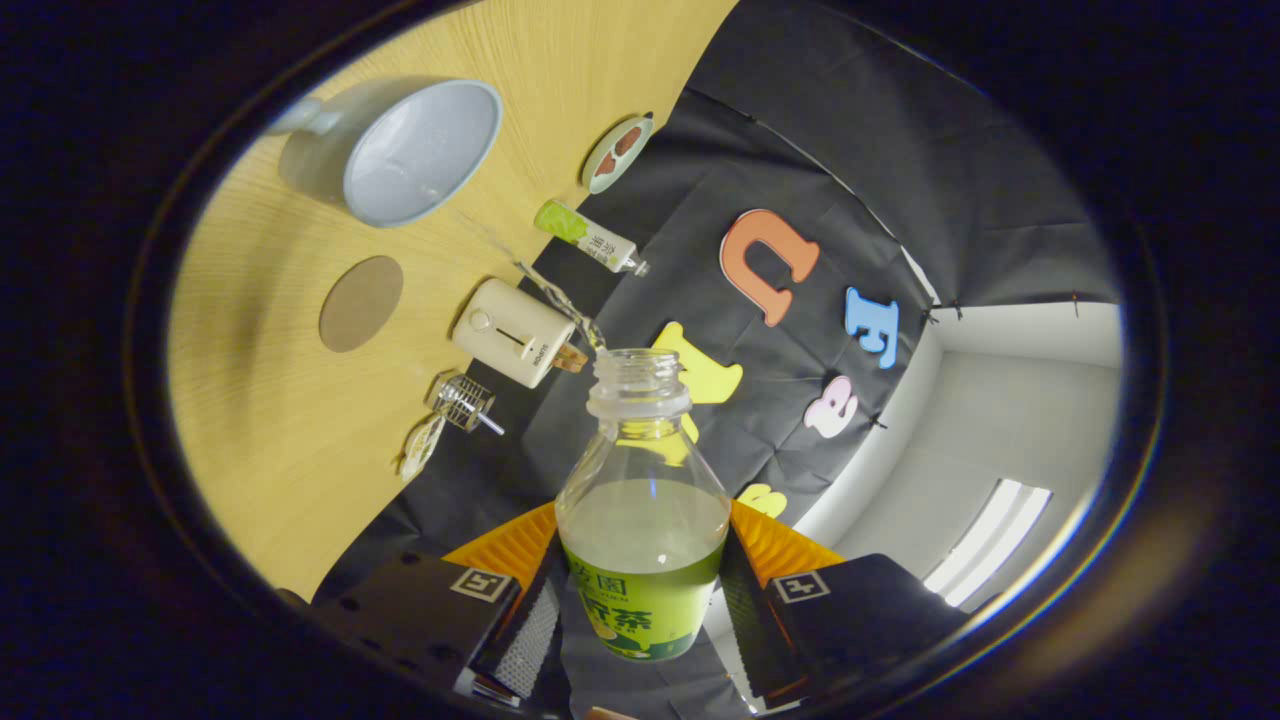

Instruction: Take the bottle from table, then pour the juice into the cup, finally place the bottle on the coaster

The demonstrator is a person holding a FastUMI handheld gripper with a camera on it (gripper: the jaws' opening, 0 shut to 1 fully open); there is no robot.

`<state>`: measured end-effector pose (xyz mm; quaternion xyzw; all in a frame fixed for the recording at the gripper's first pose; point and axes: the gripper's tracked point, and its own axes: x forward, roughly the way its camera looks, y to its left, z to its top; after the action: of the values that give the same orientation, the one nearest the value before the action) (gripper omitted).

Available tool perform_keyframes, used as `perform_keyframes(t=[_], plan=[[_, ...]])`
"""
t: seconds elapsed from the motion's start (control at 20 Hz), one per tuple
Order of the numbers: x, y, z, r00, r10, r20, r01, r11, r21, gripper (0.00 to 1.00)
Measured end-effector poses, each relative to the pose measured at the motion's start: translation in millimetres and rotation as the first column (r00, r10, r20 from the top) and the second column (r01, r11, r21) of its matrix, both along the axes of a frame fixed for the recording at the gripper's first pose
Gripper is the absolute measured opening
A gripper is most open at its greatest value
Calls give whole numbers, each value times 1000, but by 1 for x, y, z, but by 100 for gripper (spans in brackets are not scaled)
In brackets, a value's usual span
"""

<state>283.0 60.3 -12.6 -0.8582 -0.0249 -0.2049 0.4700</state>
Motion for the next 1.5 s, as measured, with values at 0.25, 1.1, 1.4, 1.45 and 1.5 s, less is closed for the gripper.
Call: perform_keyframes(t=[0.25,1.1,1.4,1.45,1.5], plan=[[-2,2,10,1000,7,23,-7,1000,-16,80],[4,27,26,999,39,25,-35,989,-145,79],[4,40,24,999,43,8,-41,980,-195,79],[3,43,24,999,45,9,-42,977,-208,80],[3,44,22,999,45,1,-44,976,-215,79]])
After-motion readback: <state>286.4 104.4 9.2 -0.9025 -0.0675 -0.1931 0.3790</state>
